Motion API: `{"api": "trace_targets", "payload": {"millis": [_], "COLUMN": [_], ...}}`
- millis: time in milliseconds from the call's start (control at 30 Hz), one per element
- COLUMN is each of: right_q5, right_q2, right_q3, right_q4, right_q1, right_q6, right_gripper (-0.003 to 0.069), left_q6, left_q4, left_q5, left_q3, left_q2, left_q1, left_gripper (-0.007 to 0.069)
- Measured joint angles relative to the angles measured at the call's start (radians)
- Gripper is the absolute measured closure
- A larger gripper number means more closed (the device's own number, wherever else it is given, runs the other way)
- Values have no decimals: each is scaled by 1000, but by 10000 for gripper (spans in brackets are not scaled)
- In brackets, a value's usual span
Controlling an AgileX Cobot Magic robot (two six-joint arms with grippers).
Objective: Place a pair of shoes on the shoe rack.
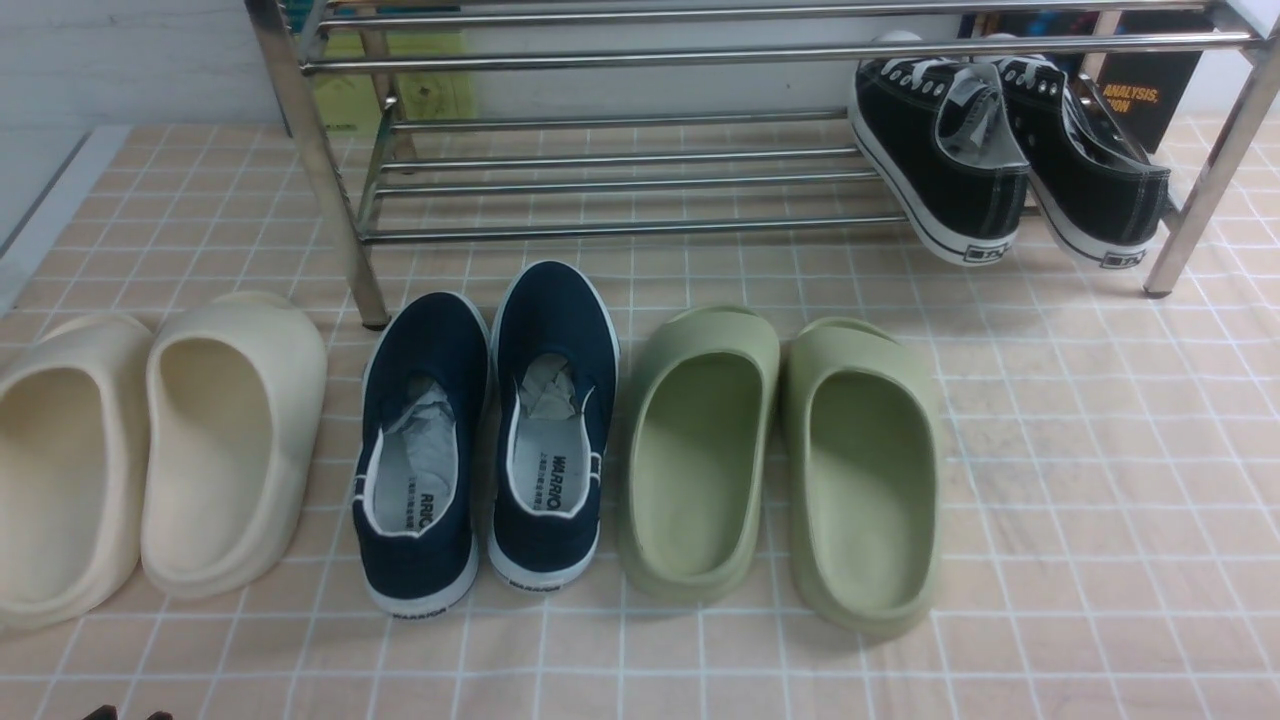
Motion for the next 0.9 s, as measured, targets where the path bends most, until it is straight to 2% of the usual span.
{"api": "trace_targets", "payload": {"millis": [633, 700, 800, 900], "right_q5": [5, 5, 5, 5], "right_q2": [0, 0, 0, 0], "right_q3": [-1, -1, -1, -1], "right_q4": [31, 31, 31, 31], "right_q1": [0, 0, 0, 0], "right_q6": [-15, -15, -16, -17], "right_gripper": [578, 595, 663, 678], "left_q6": [0, 0, 0, 0], "left_q4": [0, 0, 0, 0], "left_q5": [0, 0, 0, 0], "left_q3": [0, 0, 0, 0], "left_q2": [0, 0, 0, 0], "left_q1": [0, 0, 0, 0], "left_gripper": [384, 384, 384, 384]}}
